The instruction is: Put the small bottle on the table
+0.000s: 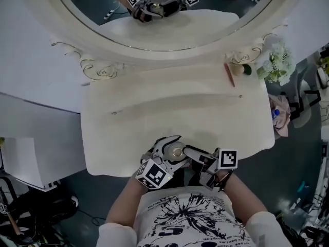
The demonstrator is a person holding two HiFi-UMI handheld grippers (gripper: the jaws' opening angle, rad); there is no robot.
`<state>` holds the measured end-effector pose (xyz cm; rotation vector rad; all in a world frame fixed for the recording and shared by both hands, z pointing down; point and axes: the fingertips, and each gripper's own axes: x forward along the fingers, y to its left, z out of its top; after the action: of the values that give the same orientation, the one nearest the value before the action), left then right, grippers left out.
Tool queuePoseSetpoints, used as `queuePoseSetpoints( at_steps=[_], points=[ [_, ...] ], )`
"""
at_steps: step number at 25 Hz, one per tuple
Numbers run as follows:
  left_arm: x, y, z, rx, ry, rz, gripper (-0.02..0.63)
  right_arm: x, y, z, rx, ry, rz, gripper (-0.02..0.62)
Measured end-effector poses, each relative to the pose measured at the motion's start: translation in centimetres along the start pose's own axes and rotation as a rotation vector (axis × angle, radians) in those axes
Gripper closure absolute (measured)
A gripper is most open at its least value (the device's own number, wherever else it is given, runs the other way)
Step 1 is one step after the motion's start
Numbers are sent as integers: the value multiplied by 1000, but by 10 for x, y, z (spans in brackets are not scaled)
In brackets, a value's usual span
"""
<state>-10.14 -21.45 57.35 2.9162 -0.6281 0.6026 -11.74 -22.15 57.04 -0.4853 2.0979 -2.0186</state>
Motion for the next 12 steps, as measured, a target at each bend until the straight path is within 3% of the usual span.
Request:
queuePoseSetpoints(
  at_steps=[4,7,12],
  points=[
    [9,1,-14,-1,26,5,253,-2,-14,2,34,-4,-30,242],
    [15,1,-23,25,66,7,253,-5,-23,4,61,-23,-53,333],
    [23,3,-32,26,96,3,253,-7,-31,9,54,-41,-83,365]
  ],
)
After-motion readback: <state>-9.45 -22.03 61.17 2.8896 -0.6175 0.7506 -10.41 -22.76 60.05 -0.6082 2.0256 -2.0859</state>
